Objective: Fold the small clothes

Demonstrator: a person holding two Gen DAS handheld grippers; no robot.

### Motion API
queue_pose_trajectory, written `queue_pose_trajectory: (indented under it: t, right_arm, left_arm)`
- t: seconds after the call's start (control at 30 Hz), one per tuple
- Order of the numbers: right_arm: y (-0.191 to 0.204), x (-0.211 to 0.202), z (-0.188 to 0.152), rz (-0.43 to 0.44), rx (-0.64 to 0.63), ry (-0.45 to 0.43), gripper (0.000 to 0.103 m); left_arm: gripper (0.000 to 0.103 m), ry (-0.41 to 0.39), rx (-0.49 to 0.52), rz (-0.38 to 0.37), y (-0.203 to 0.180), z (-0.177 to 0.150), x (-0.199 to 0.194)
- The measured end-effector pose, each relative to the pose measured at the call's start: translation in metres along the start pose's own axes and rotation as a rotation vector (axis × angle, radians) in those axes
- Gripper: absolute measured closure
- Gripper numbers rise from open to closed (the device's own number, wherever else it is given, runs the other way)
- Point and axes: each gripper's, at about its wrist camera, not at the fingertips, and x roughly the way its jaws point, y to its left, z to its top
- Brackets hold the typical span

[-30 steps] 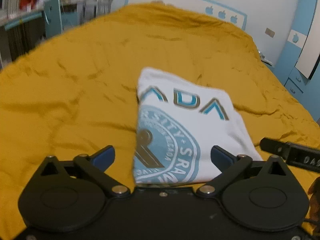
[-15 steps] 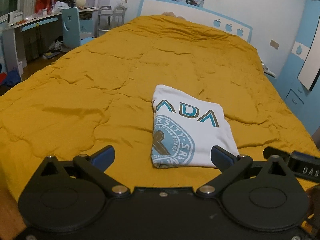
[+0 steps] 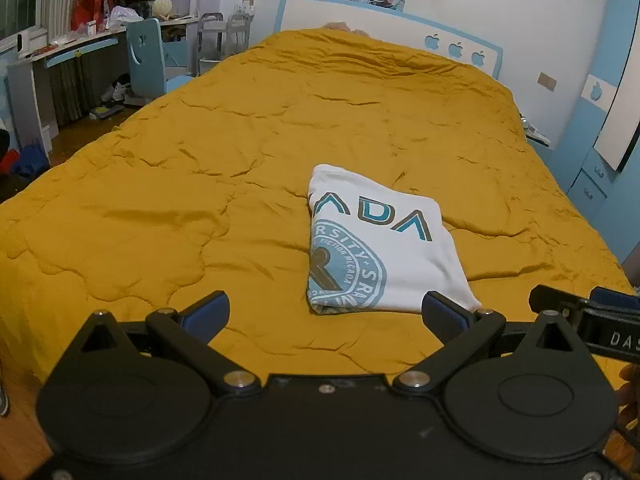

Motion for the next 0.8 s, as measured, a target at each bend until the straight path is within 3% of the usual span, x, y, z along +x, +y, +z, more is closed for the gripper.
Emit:
queue_pose_trajectory:
  t: [0.8]
  right_arm:
    - [0.0064, -0.0035, -0.0004, -0.012, -0.001, 0.019, 0.000]
  left_arm:
    - [0.000, 0.018, 0.024, 0.045, -0.0086, 0.0013, -0.0042]
